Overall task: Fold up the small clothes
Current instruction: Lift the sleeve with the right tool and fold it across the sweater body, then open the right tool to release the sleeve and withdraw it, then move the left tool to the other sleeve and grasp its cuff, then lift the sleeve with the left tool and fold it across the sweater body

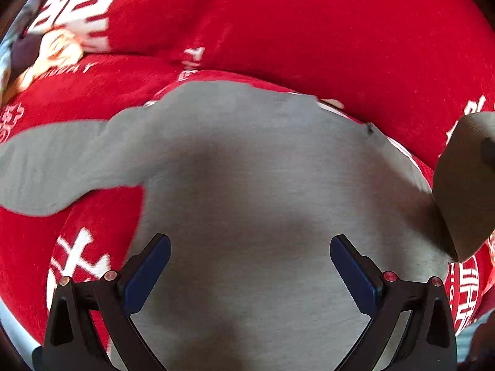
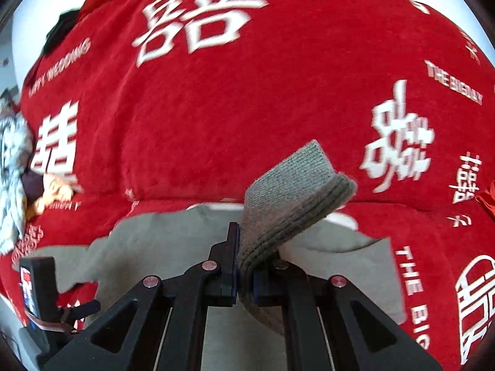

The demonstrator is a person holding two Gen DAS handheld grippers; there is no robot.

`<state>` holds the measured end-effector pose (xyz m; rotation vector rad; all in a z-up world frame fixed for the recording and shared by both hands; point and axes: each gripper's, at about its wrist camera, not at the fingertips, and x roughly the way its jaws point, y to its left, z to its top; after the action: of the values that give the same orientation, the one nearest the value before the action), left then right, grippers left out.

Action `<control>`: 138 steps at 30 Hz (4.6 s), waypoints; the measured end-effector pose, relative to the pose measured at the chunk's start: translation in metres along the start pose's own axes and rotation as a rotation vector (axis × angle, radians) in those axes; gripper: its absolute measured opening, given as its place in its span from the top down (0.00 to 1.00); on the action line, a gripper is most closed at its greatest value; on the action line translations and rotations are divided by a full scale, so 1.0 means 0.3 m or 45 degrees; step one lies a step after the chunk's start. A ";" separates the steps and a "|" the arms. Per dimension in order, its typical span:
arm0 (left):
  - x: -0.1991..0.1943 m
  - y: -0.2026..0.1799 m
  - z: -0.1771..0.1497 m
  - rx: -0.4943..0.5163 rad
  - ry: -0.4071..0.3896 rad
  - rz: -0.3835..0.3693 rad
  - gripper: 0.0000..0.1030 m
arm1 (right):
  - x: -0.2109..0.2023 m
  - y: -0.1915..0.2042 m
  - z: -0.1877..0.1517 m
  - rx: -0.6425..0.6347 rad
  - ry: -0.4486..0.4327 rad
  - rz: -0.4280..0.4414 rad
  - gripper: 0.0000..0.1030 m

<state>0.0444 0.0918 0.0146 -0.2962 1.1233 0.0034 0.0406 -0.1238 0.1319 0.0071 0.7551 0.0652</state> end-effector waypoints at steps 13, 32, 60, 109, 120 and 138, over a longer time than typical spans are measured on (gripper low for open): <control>-0.023 0.239 -0.060 -0.161 -0.012 0.012 0.00 | 0.172 0.328 -0.125 -0.148 0.157 0.098 0.93; -0.144 0.308 -0.077 -0.261 -0.108 0.080 0.00 | 0.046 0.177 -0.050 -0.060 0.161 0.460 0.31; 0.182 -0.337 -0.001 0.350 -0.026 0.188 0.00 | 0.387 -0.481 -0.113 0.056 0.391 -0.045 0.23; -0.261 0.959 -0.055 -0.726 -0.302 0.380 0.00 | -0.082 0.129 -0.397 -0.270 0.278 0.056 0.20; -0.164 1.114 0.146 -0.710 -0.325 0.405 0.00 | -0.050 0.233 -0.400 -0.374 0.320 0.047 0.20; -0.268 1.277 0.056 -0.868 -0.432 0.200 0.92 | 0.137 0.537 -0.165 -0.504 0.258 0.149 0.20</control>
<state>-0.0337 0.4757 0.0035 -0.7816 0.7745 0.5656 0.0275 0.0388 0.0727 -0.3362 0.9334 0.3300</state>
